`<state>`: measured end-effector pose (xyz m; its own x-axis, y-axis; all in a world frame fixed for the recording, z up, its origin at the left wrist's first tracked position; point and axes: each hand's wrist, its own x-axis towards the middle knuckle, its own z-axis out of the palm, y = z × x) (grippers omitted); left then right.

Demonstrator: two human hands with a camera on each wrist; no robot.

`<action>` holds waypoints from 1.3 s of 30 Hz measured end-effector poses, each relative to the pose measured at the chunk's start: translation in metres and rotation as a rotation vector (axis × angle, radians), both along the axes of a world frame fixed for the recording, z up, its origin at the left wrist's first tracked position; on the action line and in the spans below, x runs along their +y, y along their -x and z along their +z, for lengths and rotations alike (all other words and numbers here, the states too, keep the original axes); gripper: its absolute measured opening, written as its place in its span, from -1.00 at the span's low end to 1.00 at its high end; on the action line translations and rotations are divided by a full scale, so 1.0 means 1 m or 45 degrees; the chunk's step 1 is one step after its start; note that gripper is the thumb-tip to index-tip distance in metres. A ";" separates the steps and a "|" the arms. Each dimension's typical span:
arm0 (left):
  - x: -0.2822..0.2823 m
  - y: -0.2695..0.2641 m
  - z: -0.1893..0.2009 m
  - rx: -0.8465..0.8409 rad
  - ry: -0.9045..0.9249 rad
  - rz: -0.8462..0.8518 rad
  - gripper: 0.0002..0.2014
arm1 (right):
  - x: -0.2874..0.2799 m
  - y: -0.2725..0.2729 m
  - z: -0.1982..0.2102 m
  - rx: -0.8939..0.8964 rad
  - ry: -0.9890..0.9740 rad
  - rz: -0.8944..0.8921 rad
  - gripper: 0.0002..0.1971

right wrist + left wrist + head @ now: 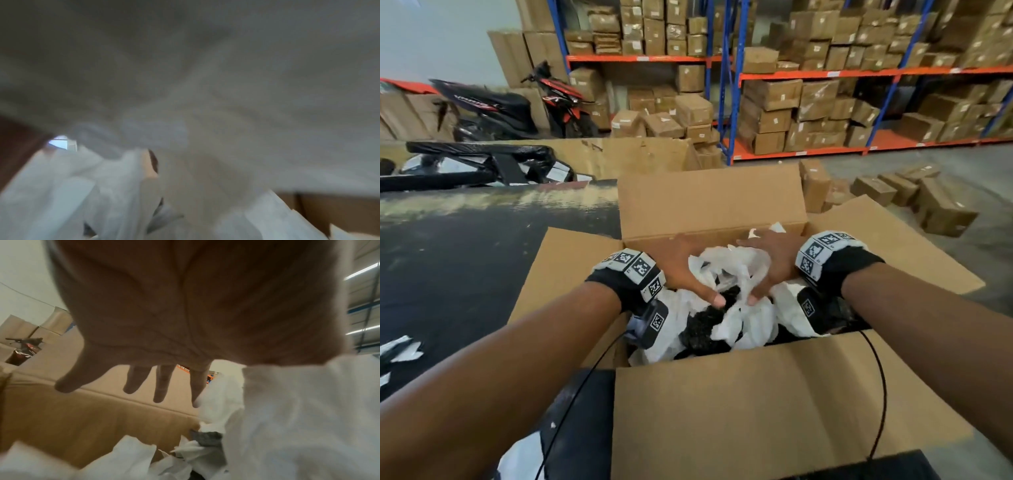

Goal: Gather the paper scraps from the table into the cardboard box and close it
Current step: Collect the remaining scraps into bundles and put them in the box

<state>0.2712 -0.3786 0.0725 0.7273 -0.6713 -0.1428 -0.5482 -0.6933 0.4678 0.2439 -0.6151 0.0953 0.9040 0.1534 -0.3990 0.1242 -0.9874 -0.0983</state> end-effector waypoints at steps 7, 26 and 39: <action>-0.032 -0.019 0.029 0.063 -0.202 -0.149 -0.07 | -0.019 -0.036 0.024 0.057 -0.194 0.154 0.04; -0.050 -0.051 -0.080 0.286 -0.704 0.244 0.66 | -0.051 -0.081 -0.079 0.382 -0.062 0.232 0.58; -0.044 -0.019 -0.051 0.292 -0.675 0.306 0.55 | -0.060 -0.051 -0.052 0.303 -0.072 0.231 0.21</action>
<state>0.2898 -0.4225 0.0219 0.7605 -0.2876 -0.5822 -0.2740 -0.9550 0.1138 0.2954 -0.6749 0.0438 0.7418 0.3315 -0.5829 0.2645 -0.9434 -0.1999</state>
